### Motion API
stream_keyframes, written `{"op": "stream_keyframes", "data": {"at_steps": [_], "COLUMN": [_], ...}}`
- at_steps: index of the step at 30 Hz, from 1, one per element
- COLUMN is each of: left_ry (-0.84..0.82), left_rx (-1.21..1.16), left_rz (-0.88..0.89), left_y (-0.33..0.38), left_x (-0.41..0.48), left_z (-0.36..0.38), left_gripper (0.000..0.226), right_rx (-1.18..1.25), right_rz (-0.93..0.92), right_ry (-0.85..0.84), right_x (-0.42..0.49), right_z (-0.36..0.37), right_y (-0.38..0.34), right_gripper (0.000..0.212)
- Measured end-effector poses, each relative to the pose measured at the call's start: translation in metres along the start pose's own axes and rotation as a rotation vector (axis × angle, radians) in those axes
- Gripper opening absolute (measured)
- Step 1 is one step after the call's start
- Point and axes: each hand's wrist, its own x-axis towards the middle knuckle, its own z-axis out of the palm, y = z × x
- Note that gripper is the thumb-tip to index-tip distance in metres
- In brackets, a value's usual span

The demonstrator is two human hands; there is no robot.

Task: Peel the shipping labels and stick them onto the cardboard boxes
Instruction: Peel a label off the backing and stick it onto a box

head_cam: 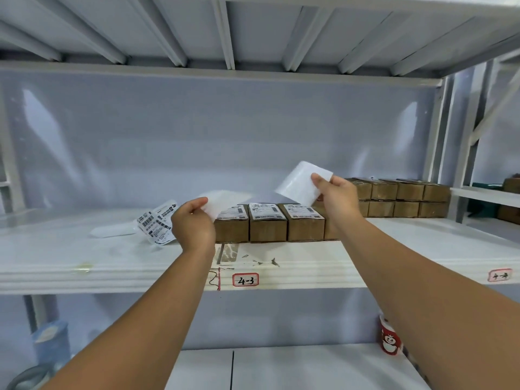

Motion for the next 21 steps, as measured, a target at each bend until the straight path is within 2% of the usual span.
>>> {"op": "stream_keyframes", "data": {"at_steps": [4,6,8,10,13,16,19,21], "left_ry": [0.087,0.079,0.059,0.047,0.062,0.042,-0.024,-0.103], "left_rx": [0.156,0.26,0.407,0.654,0.998,1.234,1.369,1.404], "left_rz": [0.229,0.327,0.438,0.512,0.489,0.41,0.238,0.212], "left_y": [0.006,0.003,-0.004,-0.012,-0.021,-0.029,-0.039,-0.042], "left_x": [0.012,0.022,0.033,0.045,0.064,0.085,0.097,0.1], "left_z": [-0.025,-0.038,-0.051,-0.063,-0.086,-0.109,-0.121,-0.123], "left_gripper": [0.039,0.043,0.048,0.057,0.068,0.068,0.052,0.037], "right_rx": [-0.025,-0.119,-0.238,-0.377,-0.554,-0.589,-0.611,-0.607], "right_rz": [-0.044,-0.091,-0.147,-0.218,-0.305,-0.323,-0.318,-0.31], "right_ry": [0.108,0.155,0.133,0.061,-0.057,-0.122,-0.224,-0.28], "right_x": [0.0,0.001,-0.003,-0.009,-0.022,-0.031,-0.038,-0.041], "right_z": [0.018,0.028,0.041,0.056,0.081,0.105,0.123,0.131], "right_y": [0.0,0.003,0.005,0.004,0.003,0.004,0.008,0.014], "right_gripper": [0.006,0.014,0.023,0.029,0.034,0.033,0.028,0.027]}}
